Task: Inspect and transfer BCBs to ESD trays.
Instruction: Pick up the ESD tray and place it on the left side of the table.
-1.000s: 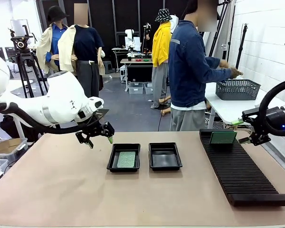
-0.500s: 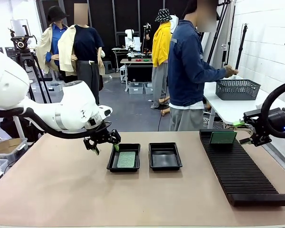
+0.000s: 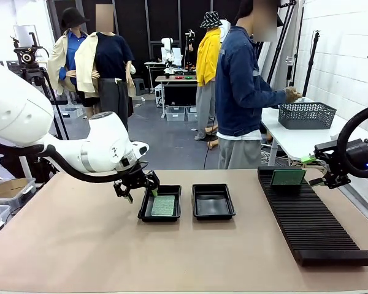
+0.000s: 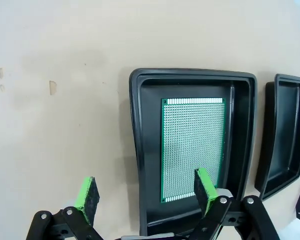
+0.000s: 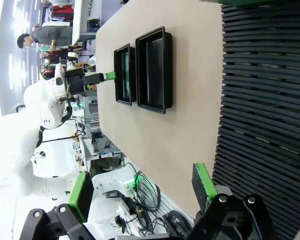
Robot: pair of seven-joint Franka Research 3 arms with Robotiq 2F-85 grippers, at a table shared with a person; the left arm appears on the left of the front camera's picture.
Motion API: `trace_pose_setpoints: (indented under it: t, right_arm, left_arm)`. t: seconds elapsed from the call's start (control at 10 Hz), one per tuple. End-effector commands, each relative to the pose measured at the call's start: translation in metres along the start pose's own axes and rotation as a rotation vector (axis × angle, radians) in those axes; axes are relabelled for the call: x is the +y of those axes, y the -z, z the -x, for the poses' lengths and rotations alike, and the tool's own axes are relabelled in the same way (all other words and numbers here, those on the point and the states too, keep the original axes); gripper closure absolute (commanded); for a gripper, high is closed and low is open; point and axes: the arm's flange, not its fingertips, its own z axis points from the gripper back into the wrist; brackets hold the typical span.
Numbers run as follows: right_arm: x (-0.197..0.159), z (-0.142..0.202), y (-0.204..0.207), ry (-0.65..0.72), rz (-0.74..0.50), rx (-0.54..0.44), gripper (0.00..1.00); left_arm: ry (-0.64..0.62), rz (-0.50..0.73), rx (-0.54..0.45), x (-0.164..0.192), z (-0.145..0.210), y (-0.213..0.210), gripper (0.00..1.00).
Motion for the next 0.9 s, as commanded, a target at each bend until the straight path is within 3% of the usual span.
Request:
trace_pose_setpoints:
  t: [0.0, 0.3, 0.4, 0.6, 0.8]
  right_arm:
    - [0.0023, -0.0018, 0.0007, 0.018, 0.004, 0.005, 0.0]
    - [0.0023, -0.0018, 0.0007, 0.018, 0.004, 0.005, 0.0]
    - [0.0023, -0.0018, 0.0007, 0.018, 0.004, 0.005, 0.0]
    - [0.0023, -0.0018, 0.0007, 0.018, 0.004, 0.005, 0.0]
    - [0.0023, -0.0018, 0.0007, 0.018, 0.004, 0.005, 0.0]
  left_arm:
    - [-0.034, -0.013, 0.003, -0.0057, -0.0064, 0.0061, 0.0]
    - [-0.039, 0.006, 0.028, -0.0056, -0.0072, 0.01, 0.0]
    - [-0.032, 0.013, 0.033, -0.0058, -0.0068, 0.0095, 0.04]
    - [-0.019, 0.019, 0.037, -0.0055, -0.0072, 0.0088, 0.27]
    - [-0.011, 0.018, 0.047, -0.006, -0.0068, 0.0083, 0.64]
